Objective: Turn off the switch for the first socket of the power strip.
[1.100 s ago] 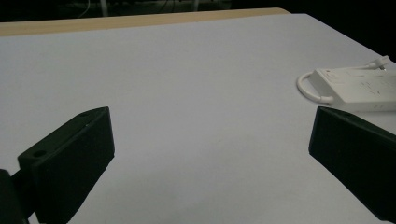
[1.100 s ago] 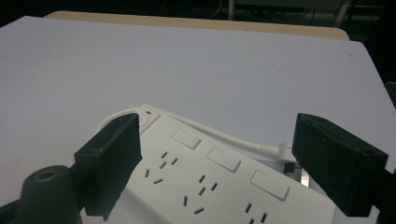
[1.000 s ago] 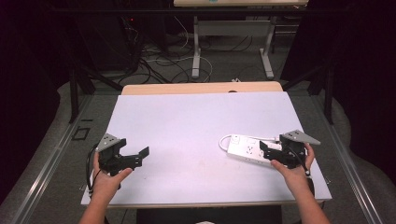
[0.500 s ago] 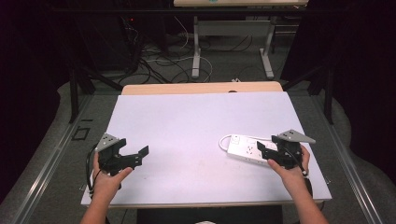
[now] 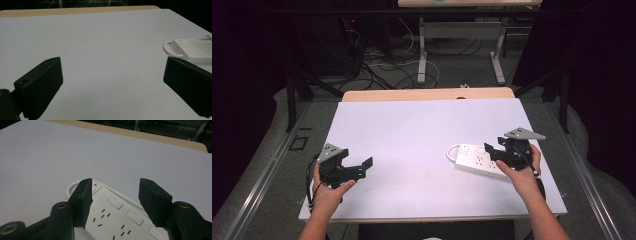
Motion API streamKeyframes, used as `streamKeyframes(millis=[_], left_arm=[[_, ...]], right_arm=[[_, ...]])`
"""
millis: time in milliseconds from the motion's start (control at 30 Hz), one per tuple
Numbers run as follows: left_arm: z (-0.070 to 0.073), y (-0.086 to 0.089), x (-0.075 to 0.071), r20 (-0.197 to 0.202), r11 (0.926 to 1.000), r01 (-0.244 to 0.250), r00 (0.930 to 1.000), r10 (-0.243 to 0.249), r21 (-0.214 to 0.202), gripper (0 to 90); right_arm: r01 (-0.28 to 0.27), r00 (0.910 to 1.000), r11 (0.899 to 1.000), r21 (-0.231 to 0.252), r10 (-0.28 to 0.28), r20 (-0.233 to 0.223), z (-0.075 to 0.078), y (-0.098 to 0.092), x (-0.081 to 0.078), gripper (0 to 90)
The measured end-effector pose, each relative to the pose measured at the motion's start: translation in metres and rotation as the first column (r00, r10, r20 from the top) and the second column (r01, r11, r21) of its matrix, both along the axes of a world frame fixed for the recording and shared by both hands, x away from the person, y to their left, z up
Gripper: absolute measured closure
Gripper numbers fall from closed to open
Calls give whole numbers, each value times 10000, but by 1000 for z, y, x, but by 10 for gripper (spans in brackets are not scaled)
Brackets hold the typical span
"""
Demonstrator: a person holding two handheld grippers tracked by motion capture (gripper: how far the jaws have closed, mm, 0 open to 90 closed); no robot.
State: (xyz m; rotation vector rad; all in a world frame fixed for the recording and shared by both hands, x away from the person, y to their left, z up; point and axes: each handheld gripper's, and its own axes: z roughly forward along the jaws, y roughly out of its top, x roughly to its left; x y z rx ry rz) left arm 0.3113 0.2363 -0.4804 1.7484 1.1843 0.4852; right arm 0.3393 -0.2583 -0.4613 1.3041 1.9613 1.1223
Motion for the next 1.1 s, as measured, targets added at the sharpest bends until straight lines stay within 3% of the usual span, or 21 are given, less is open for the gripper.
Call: streamKeyframes(millis=[167,367,600,1100], left_arm=[[0,0,0,73,10000,17,10000,-17,-19,23],[-1,0,0,53,10000,24,10000,-24,-6,23],[-2,-2,1,84,10000,-14,10000,14,51,29],[-2,-2,1,132,9999,-12,9999,10,147,29]], right_arm=[[-242,9993,9997,79,245,-269,9,7,8,453],[-372,9987,9993,-32,371,-343,16,13,16,489],[-442,9981,9989,159,448,-416,27,25,26,535],[-392,9980,9990,198,401,-479,30,37,46,597]])
